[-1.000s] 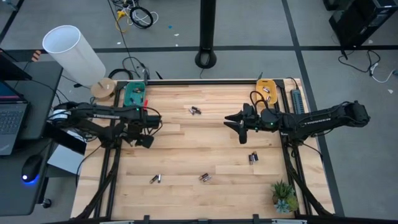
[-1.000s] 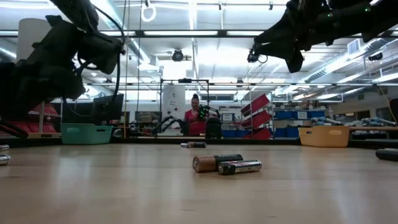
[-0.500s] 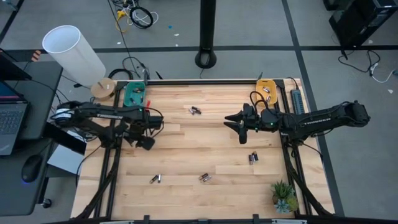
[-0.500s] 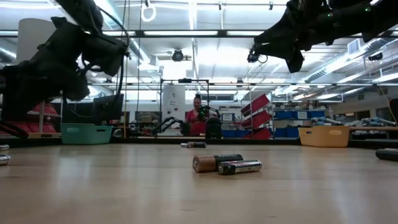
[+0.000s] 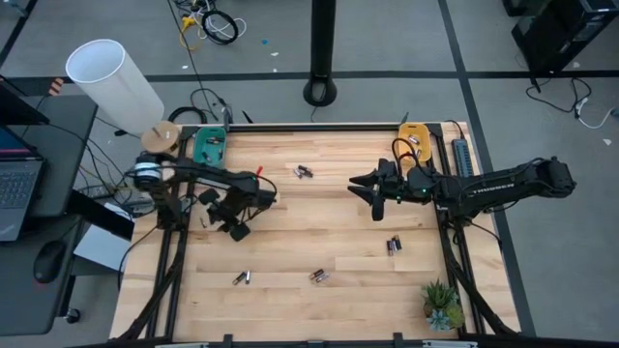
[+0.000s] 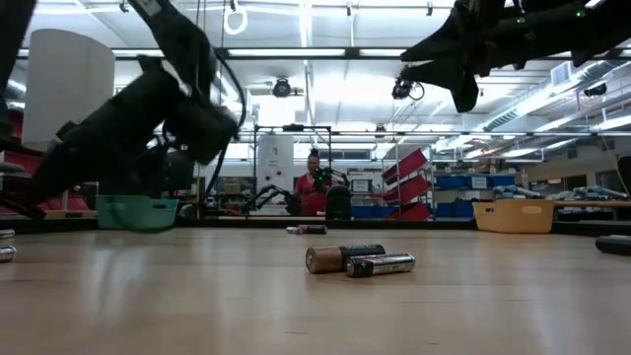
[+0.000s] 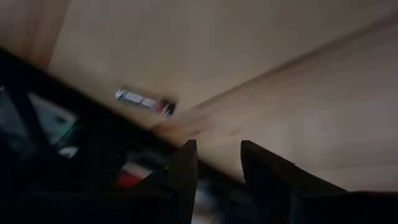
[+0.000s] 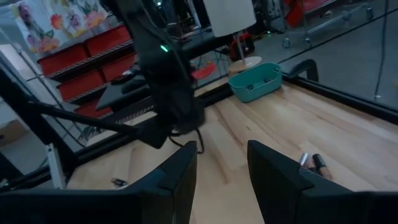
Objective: Sort batteries
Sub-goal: Put the silver battery into the yellow bin
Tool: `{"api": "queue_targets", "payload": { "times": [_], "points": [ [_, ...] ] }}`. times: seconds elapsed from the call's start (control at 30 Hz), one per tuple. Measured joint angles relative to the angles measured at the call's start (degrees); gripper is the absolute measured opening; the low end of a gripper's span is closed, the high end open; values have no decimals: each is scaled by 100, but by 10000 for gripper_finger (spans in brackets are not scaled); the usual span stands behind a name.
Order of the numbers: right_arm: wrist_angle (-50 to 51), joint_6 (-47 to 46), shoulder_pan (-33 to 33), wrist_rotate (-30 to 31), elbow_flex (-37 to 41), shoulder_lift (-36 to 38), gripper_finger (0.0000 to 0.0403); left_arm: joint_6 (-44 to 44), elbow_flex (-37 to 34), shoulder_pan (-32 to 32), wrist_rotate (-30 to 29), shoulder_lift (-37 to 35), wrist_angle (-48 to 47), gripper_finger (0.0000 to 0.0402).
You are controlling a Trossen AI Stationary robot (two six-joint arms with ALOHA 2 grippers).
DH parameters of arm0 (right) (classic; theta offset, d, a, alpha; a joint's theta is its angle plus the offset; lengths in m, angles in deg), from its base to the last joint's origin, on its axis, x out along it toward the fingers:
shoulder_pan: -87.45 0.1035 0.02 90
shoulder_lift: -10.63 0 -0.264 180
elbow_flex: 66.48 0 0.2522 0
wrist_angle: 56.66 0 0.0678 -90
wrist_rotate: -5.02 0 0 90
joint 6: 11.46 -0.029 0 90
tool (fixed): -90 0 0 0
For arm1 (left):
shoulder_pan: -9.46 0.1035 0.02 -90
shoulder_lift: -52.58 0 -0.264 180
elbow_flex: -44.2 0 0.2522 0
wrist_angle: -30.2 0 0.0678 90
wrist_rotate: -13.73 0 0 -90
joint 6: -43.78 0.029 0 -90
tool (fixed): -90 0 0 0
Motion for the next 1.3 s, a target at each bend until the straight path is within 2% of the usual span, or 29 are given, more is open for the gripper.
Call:
{"api": "queue_targets", "payload": {
  "times": [0.1,0.2,0.43,0.57,0.8,0.93,1.07,1.3],
  "points": [
    [4,4,75,0,0,0,150,719,2,1,-78,500,-561,138],
    [9,-11,110,0,1,-1,150,1328,2,0,-411,816,-959,139],
    [18,-98,207,31,0,0,150,2031,-7,0,-627,874,-747,139],
    [45,-101,265,151,0,0,150,2180,-110,-2,-760,874,-632,139],
    [116,-120,265,160,2,0,150,2260,-734,-32,-503,874,-642,139],
    [129,-109,263,225,1,-1,150,2325,-695,-75,-752,846,-611,139],
    [135,-151,244,414,0,0,150,2351,-705,-74,-751,848,-609,139],
    [56,-241,219,448,2,-2,150,2355,-713,-79,-908,848,-79,138]
  ]
}}
